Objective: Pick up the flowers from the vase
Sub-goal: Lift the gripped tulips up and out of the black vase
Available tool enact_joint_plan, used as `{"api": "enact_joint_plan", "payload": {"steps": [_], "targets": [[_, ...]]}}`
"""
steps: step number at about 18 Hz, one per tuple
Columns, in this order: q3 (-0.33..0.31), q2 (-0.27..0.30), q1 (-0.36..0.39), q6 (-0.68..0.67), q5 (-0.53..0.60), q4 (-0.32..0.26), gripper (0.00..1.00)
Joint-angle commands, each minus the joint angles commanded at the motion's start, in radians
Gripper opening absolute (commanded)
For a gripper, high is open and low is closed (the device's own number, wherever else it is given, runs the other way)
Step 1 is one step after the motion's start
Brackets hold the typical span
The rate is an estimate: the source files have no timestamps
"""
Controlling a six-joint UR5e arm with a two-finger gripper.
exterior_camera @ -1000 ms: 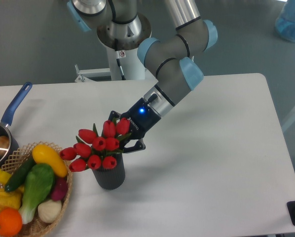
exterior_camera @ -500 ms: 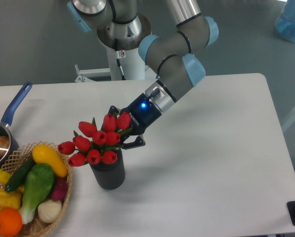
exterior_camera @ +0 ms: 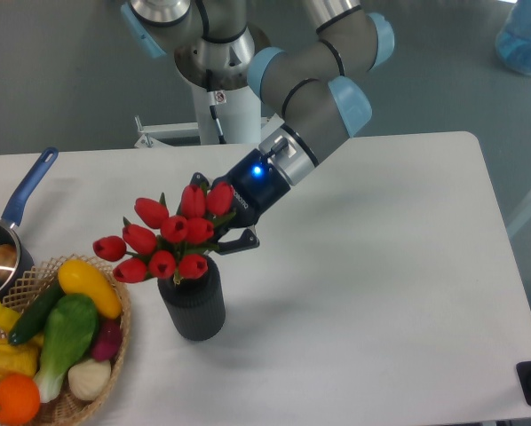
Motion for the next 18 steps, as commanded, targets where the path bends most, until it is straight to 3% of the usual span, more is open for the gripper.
{"api": "enact_joint_plan", "payload": {"steps": [18], "targets": [[0.028, 0.123, 0.061, -0.141, -0.055, -0.002, 0.32]]}}
